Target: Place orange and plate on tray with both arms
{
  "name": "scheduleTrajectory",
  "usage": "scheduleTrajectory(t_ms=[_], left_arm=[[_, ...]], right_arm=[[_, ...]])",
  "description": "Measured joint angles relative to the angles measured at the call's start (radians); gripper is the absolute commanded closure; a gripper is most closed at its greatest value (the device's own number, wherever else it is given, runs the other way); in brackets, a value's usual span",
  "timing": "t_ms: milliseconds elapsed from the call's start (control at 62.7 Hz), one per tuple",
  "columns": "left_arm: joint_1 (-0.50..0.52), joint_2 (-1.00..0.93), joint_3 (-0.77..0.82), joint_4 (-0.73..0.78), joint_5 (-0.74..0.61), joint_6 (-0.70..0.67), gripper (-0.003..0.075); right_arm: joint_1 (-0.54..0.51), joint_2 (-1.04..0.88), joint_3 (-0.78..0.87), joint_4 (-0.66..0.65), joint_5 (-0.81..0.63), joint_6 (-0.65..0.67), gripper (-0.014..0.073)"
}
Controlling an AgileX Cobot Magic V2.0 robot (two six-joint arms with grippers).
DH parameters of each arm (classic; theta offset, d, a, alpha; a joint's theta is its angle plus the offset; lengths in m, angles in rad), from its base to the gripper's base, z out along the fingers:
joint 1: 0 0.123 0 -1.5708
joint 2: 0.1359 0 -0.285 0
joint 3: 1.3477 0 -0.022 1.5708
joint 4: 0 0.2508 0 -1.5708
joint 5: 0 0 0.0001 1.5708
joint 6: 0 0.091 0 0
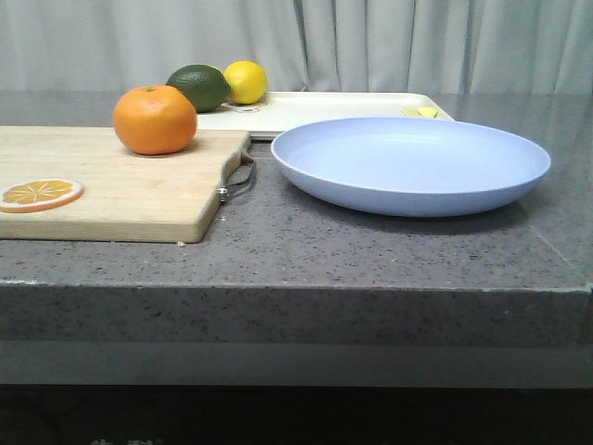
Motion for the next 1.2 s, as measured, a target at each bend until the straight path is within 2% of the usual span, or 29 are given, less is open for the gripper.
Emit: scheduleTrajectory(t_ms=[702,926,1022,1197], left_arm=[[0.000,0.000,0.000,0.000,0.000,0.000,0.0738],[0.000,0.000,-0.006,0.000,-0.047,0.000,0.0738],[0.000,0.000,-0.056,0.000,-0.011,0.000,0.0738],[0.000,0.000,-0.255,0.000,0.127,0.000,0.0738]], right_arm=[[0.000,0.000,0.000,0.000,-0.033,0.000,0.0664],[0.000,0.000,-0.005,0.009,-0.023,0.000,0.0664],[0.000,0.000,-0.069,0.013,0.044,0.000,0.0664],[0.000,0.000,-0.269,0.014,0.172,0.000,0.0664]])
